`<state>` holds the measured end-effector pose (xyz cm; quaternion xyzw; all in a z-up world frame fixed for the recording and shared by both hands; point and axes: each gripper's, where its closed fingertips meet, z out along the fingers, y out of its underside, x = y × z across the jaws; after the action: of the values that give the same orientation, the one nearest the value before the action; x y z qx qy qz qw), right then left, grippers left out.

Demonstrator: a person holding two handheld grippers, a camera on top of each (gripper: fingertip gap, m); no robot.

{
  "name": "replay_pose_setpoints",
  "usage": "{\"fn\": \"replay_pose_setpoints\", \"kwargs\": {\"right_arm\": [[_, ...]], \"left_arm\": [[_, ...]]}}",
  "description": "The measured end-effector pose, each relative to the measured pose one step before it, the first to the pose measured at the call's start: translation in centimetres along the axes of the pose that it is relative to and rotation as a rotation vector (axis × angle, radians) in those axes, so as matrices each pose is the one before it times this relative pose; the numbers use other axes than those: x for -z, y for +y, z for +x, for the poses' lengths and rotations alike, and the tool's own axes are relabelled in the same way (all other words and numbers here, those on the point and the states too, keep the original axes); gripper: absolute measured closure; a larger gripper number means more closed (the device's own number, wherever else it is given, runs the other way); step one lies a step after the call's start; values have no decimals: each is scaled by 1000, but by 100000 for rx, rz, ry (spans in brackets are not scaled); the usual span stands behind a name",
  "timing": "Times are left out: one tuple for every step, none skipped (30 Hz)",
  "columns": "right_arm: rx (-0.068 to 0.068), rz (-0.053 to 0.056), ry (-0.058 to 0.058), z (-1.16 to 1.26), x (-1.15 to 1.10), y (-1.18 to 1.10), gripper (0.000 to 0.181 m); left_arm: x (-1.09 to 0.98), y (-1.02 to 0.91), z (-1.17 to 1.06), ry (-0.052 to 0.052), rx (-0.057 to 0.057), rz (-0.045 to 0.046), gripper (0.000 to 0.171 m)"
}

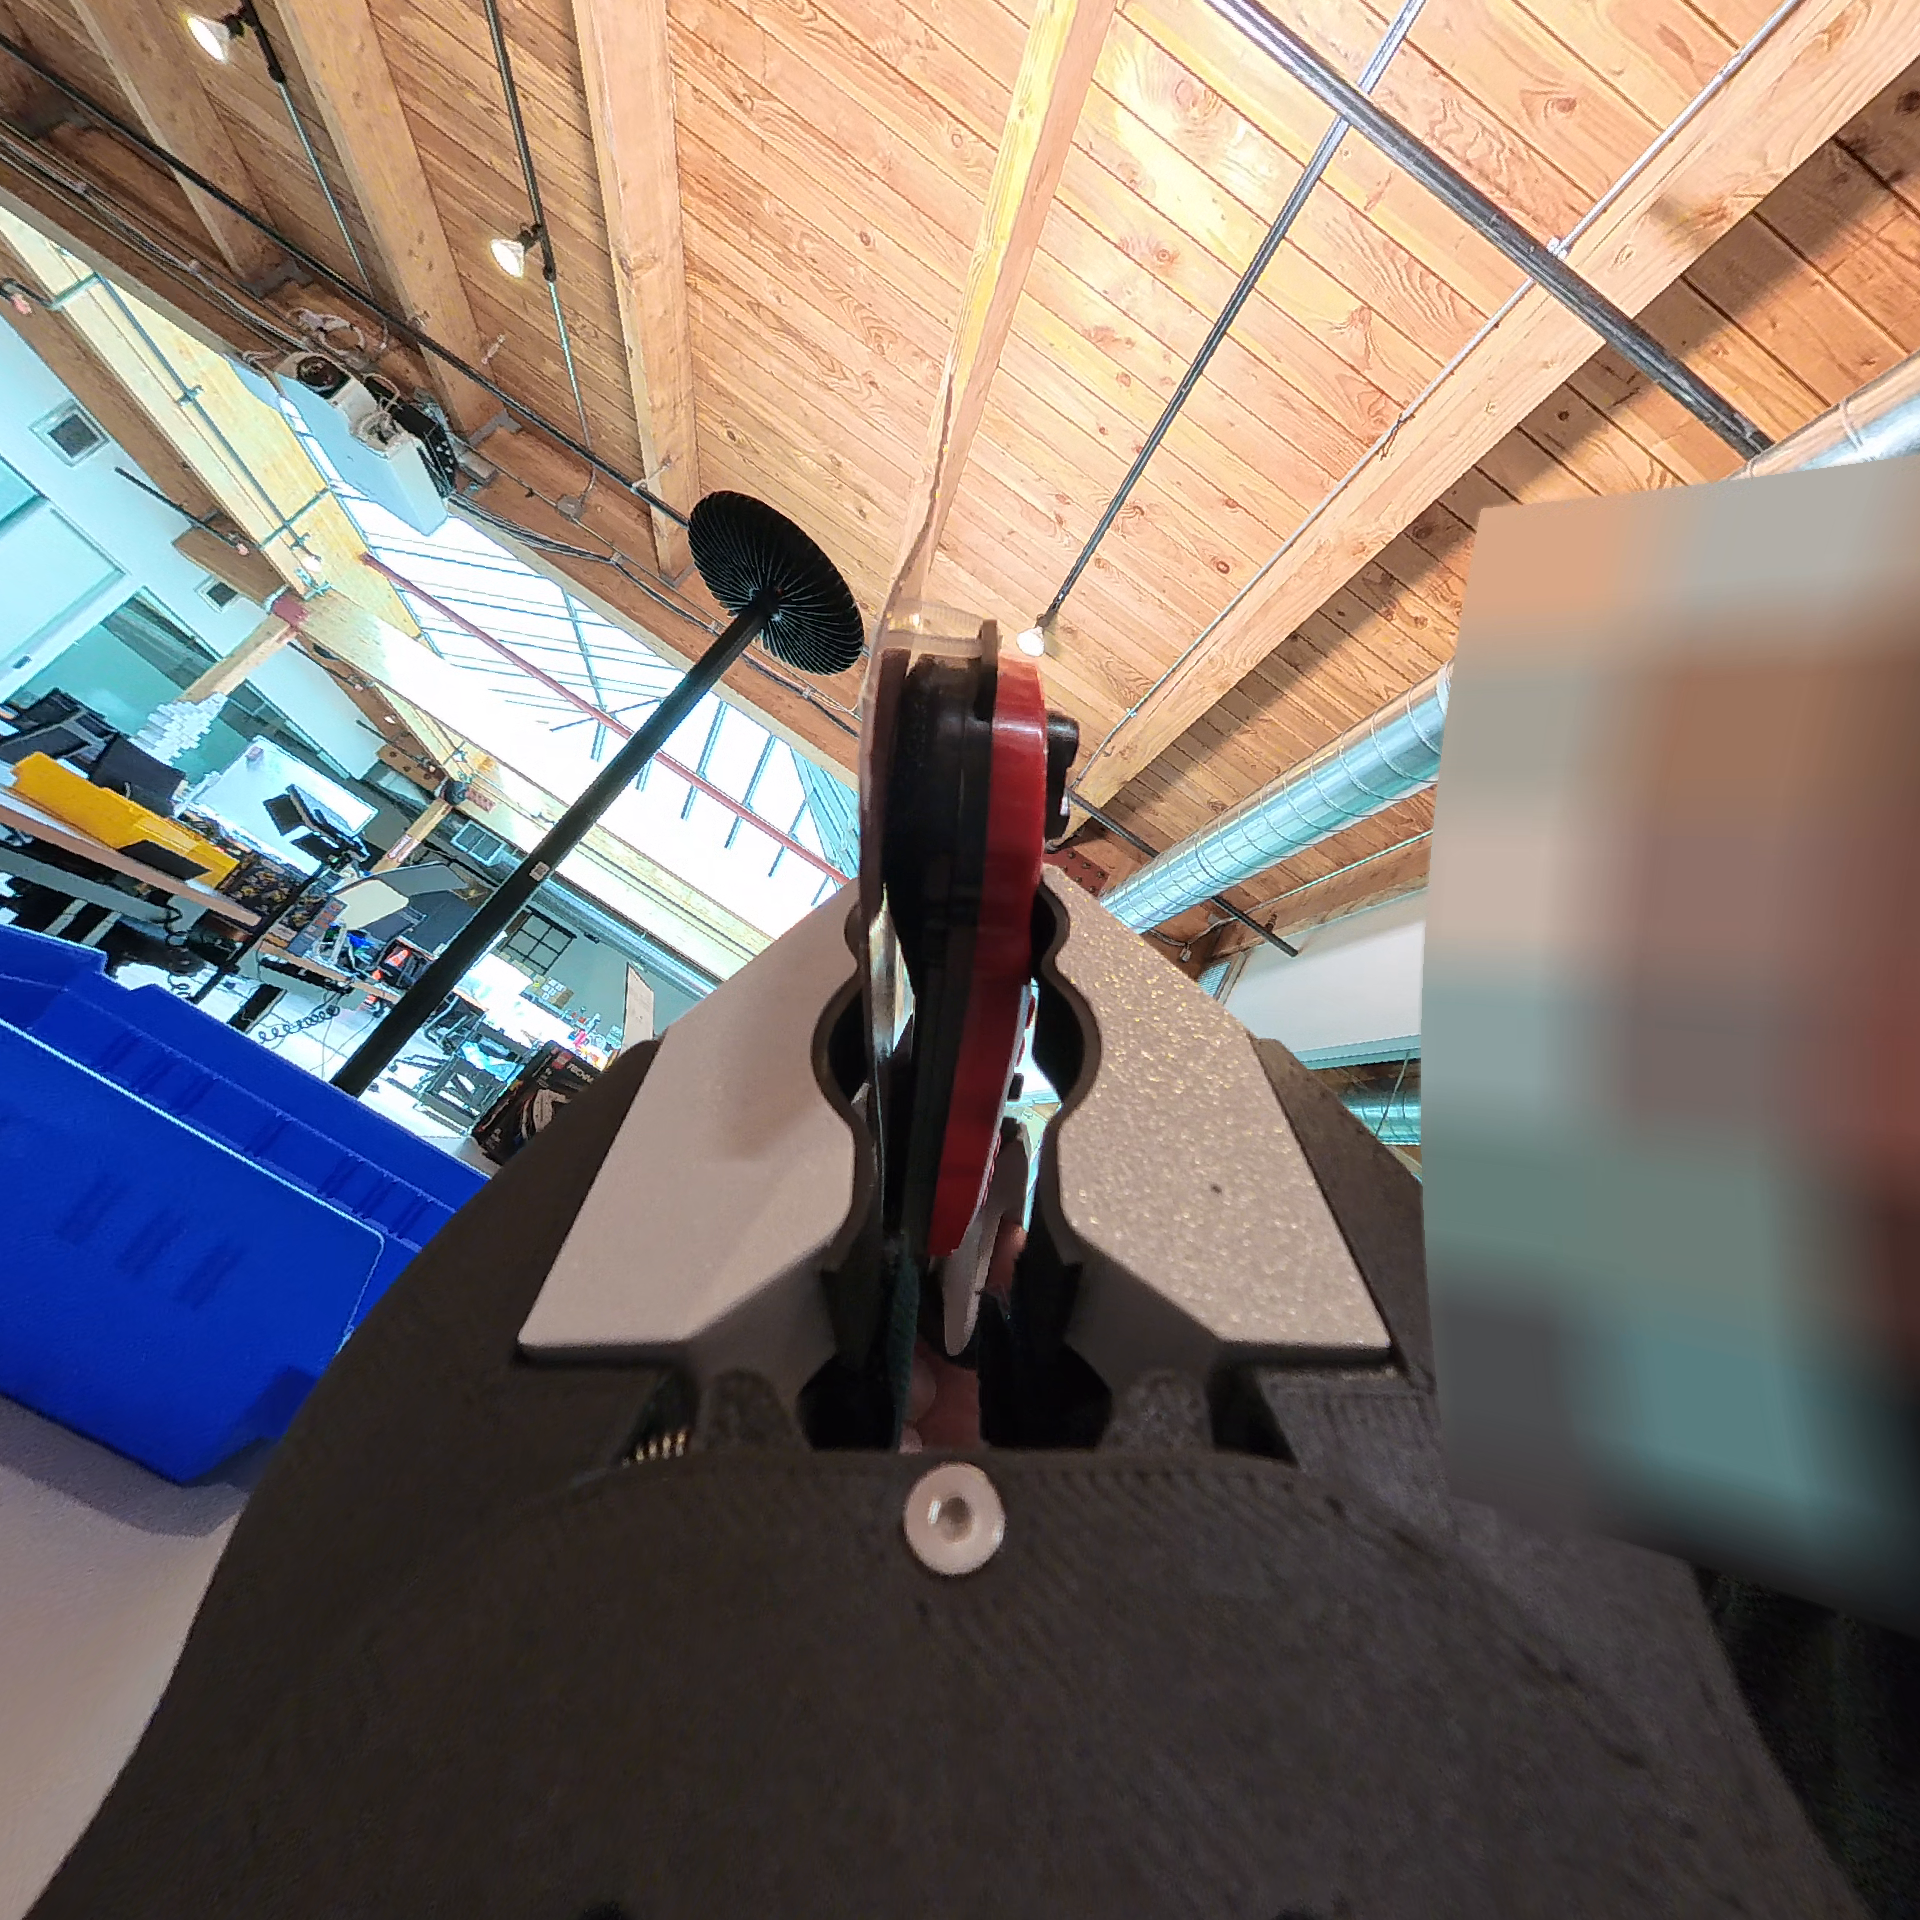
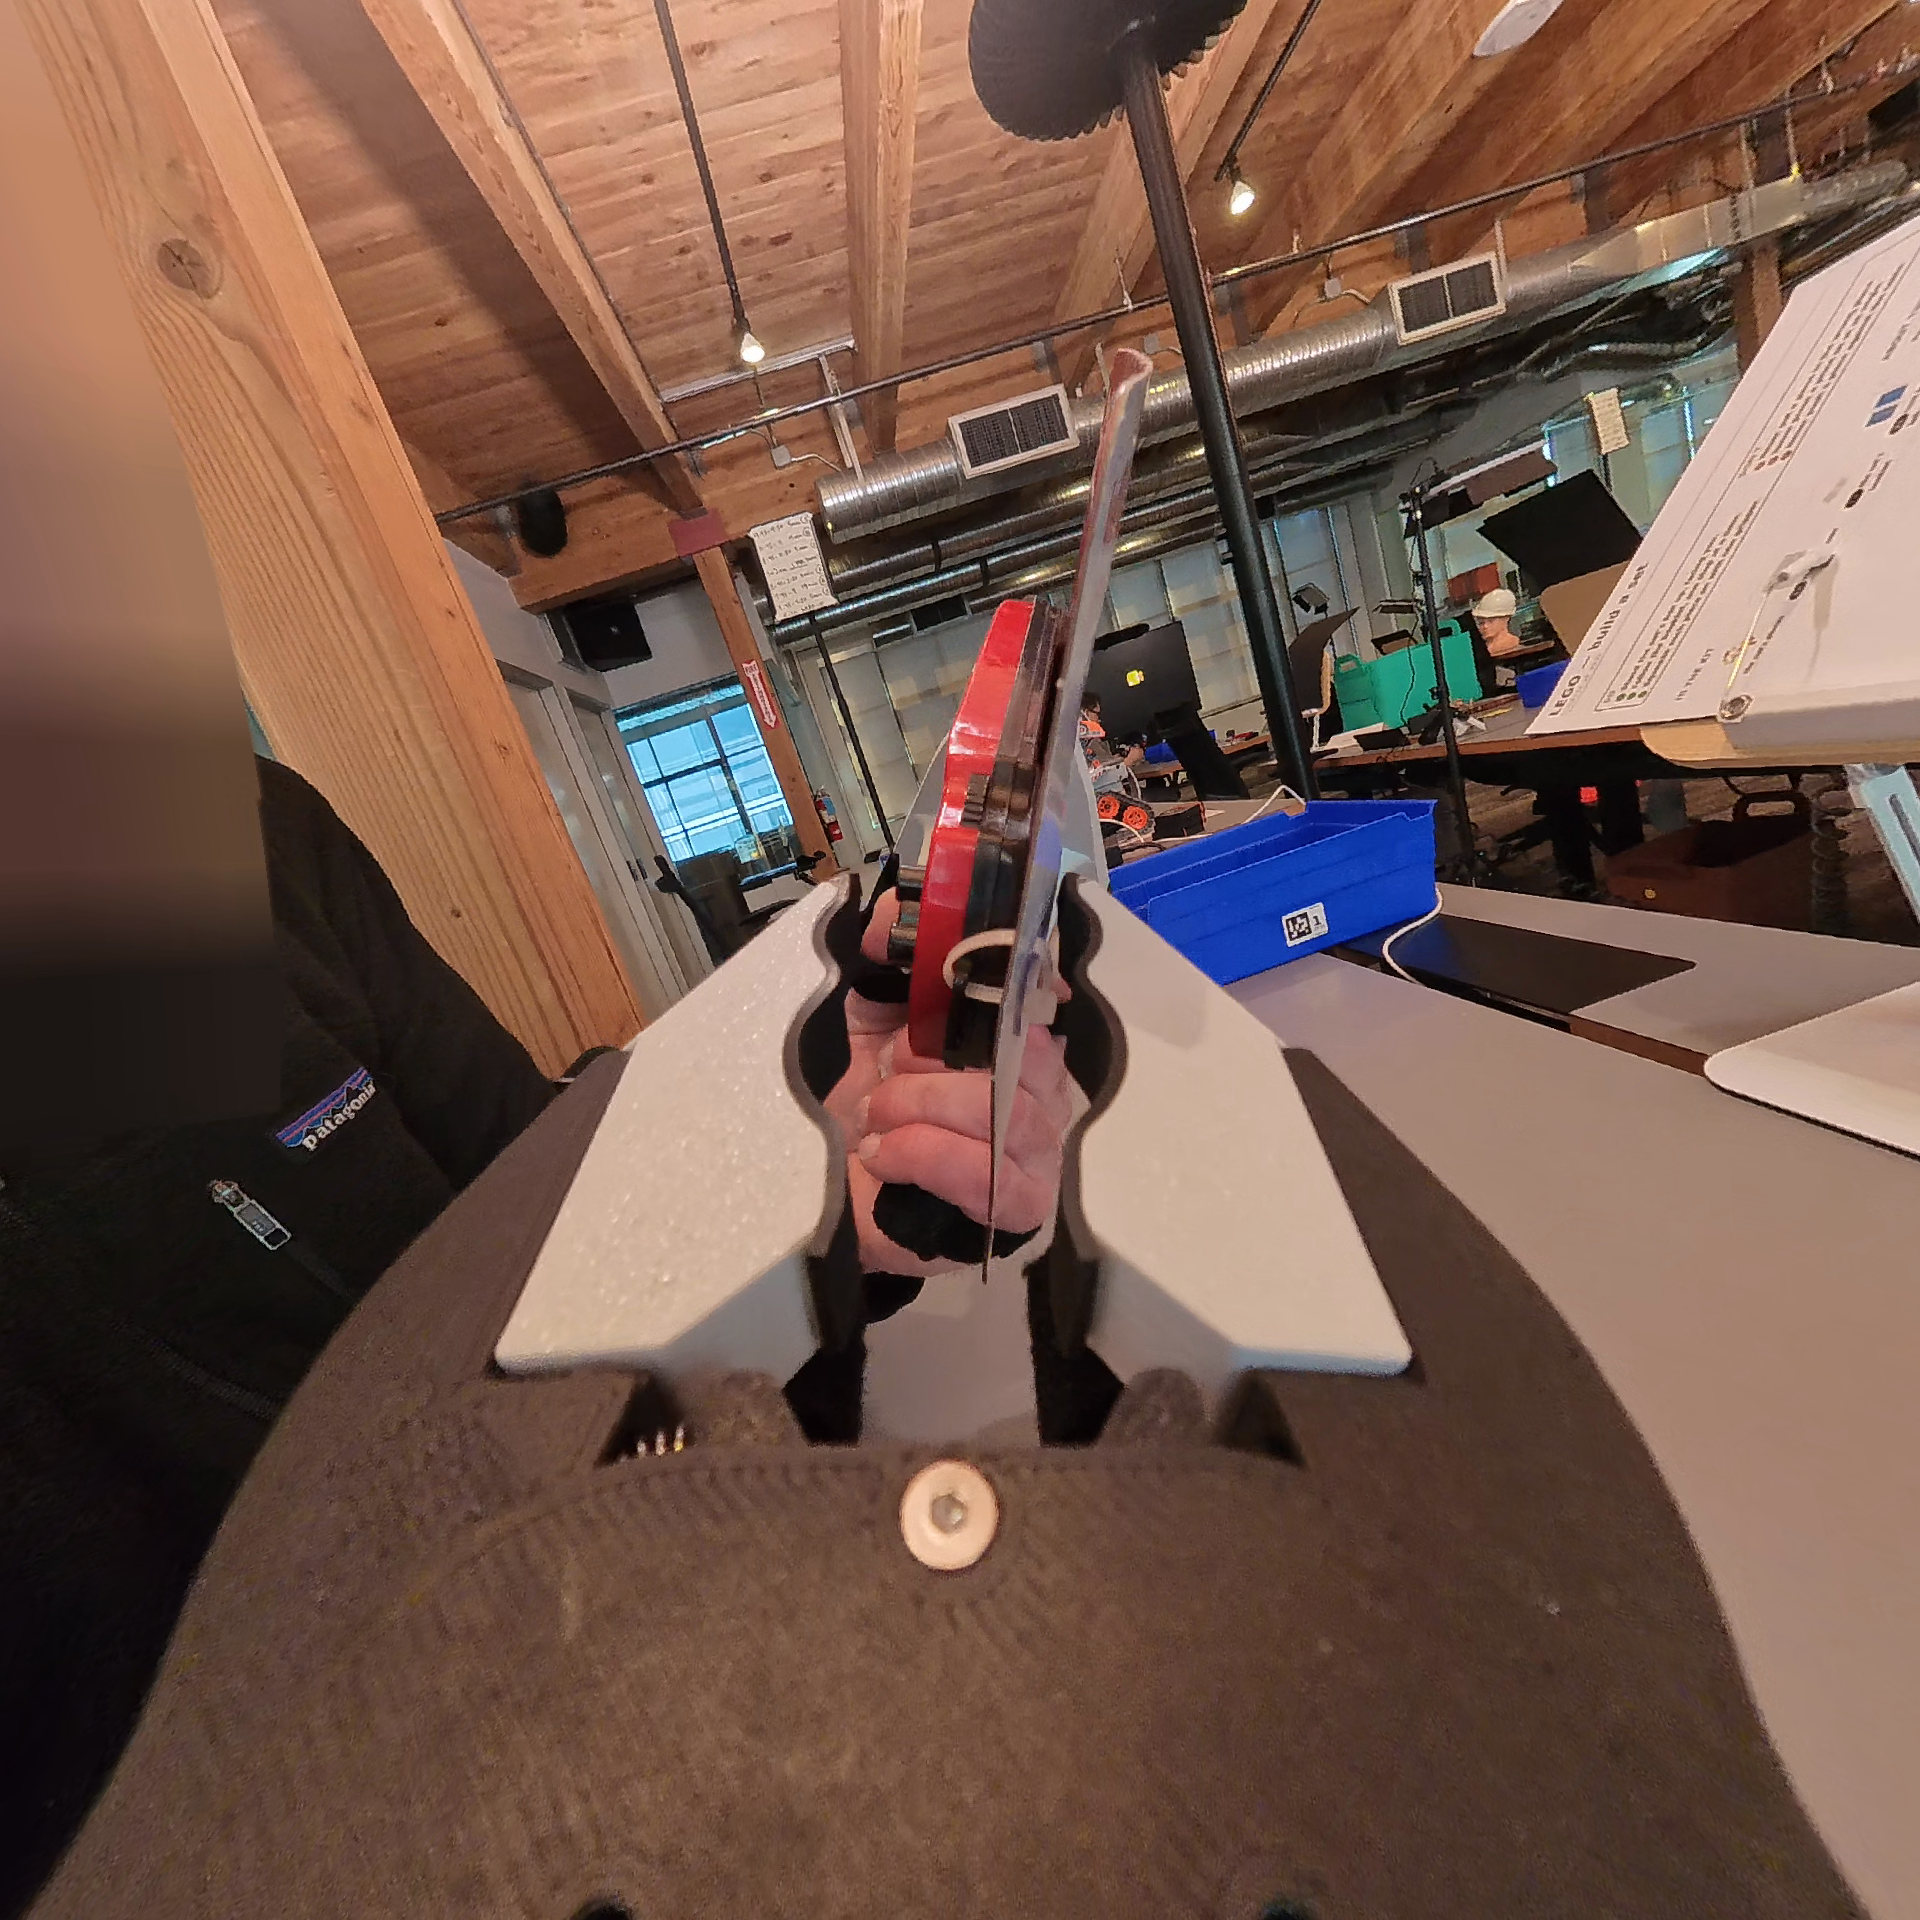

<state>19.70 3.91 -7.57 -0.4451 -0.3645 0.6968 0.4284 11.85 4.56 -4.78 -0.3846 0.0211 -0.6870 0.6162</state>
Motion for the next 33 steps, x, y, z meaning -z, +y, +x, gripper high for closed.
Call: {"fn": "replay_pose_setpoints", "kwargs": {"right_arm": [[-113,-704,-238,-31,-13,130,145],[232,-536,339,51,29,94,146],[433,35,478,68,55,-5,149],[-63,175,125,61,67,-14,150],[-148,302,9,43,65,-47,153],[50,252,-18,17,42,-29,155],[-6,-92,-106,-15,7,13,155],[204,-80,212,22,-13,3,155],[328,-257,168,14,-14,25,156],[227,-600,-52,-3,3,68,157],[95,-612,169,42,27,54,157],[224,-241,357,47,33,-10,158],[435,-332,350,-3,-4,17,158],[749,-374,515,12,-2,-1,159],[638,-193,529,22,-7,-12,159],[226,81,484,37,-5,-52,160],[-122,-99,318,43,-17,-3,160],[-229,-347,207,65,1,39,160],[-162,-186,318,69,13,37,160],[-169,0,105,31,-11,16,160],[-180,-4,-84,10,-13,4,160],[-231,-21,104,31,-2,4,160],[-115,-76,104,29,-12,9,160],[45,-84,99,11,-14,20,160],[-35,-18,84,21,-7,2,160],[-97,46,-10,3,-12,-7,160],[-6,8,-87,-3,0,-5,160],[193,-43,-49,-15,-2,4,160],[104,6,-41,-25,1,-15,160],[-6,52,-8,-2,-4,-7,160],[-91,85,5,14,8,-12,160],[-115,56,-19,11,1,-6,160],[-96,8,-39,2,-6,7,160]], "left_arm": [[12,-66,25,68,12,271,148],[20,-78,22,79,20,331,148],[16,-71,29,88,157,223,148],[23,-75,14,54,151,325,148],[13,-42,14,69,148,153,148],[6,-3,-7,-85,13,76,148],[4,-1,8,49,95,44,148],[9,-14,-9,4,131,90,148],[15,-7,-8,-7,44,63,148],[8,-22,11,90,-8,34,148],[-1,14,2,-108,-218,-170,148],[-6,36,-31,-209,-108,-172,148],[-7,3,15,133,275,189,148],[13,-2,11,117,138,122,148],[-10,1,5,-25,-224,-98,148],[-16,3,21,22,-209,-29,148],[-16,-13,18,-54,-158,137,148],[15,-10,-15,-197,-319,-69,148],[7,18,-29,-253,-440,-295,148],[-2,10,-29,-247,-386,-144,148],[-2,-27,27,65,-53,129,148],[-4,-5,-14,-133,-127,15,148],[25,-10,-54,-246,72,44,148],[26,-28,-25,23,157,133,148],[10,0,-30,-145,-124,-59,148],[-4,-12,-11,-27,-37,-26,148],[-6,-14,-1,26,1,-10,148],[1,4,13,40,-94,-47,148],[1,4,18,48,-39,-48,148],[-1,-2,9,51,22,17,148],[-9,9,-14,-46,8,-18,148],[4,-5,-19,-57,-30,-42,148],[0,-1,-8,-32,-53,4,148]]}}
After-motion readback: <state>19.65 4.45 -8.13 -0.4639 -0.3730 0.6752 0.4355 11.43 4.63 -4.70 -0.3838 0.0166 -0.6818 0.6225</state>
